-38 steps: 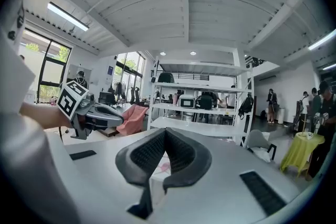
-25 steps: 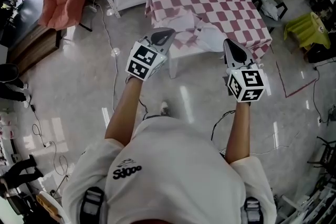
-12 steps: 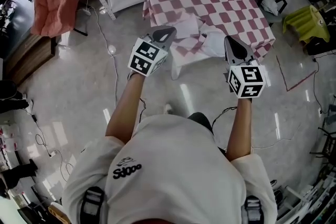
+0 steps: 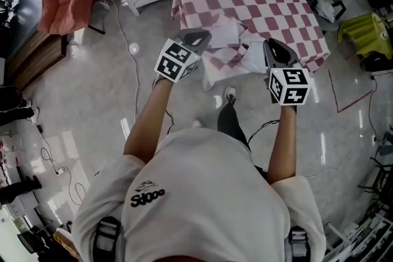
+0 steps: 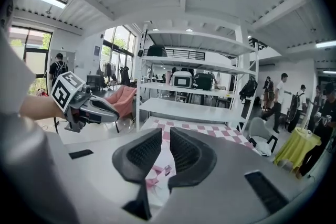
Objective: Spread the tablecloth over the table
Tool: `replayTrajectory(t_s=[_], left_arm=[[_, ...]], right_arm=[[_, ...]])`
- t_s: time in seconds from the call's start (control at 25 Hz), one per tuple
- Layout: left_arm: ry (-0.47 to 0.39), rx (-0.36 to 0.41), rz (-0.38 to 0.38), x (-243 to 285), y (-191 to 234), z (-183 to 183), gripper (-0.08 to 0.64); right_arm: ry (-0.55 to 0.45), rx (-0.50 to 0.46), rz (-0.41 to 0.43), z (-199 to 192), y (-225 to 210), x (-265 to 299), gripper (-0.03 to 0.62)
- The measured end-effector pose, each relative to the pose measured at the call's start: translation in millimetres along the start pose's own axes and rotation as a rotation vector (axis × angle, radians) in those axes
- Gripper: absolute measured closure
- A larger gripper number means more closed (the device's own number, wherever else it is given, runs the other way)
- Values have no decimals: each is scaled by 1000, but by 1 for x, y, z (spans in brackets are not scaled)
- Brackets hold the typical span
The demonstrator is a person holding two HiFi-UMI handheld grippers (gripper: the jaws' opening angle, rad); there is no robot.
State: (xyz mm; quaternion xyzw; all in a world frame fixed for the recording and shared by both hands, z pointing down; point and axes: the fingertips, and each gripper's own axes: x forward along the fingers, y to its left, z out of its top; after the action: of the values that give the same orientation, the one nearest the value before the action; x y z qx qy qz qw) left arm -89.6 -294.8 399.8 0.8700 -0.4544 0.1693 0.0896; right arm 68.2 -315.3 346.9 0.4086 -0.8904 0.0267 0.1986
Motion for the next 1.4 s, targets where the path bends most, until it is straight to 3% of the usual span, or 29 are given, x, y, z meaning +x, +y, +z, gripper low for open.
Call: replayTrajectory(t_s=[0.08,0.16,0.2,0.56,0.72,0.84,1.0,1.24,1.4], left_arm=[[7,-36,-3,12,11,-3,529],[27,-48,-8,27,19,-5,438],[39,-47,-12,37,22,-5,426],[138,-125,-34,132,59,-19,416],[241,-155,-33,174,69,-46,402],[328,-153,-43,201,72,-69,343],[383,-141,-54,229,77,-87,305],[452,-83,-69,255,84,-109,298],[484,-110,-66,265,88,-123,299]], right_arm=[[33,-18,29,-7,-6,19,511],[69,-28,68,-15,-14,39,479],[83,-26,85,-19,-21,49,466],[203,-7,200,-57,-78,151,442],[280,-3,261,-90,-94,185,441],[336,5,318,-118,-99,209,432],[429,44,416,-160,-95,234,379],[538,-18,525,-214,-85,256,360],[547,-44,583,-230,-81,270,360]])
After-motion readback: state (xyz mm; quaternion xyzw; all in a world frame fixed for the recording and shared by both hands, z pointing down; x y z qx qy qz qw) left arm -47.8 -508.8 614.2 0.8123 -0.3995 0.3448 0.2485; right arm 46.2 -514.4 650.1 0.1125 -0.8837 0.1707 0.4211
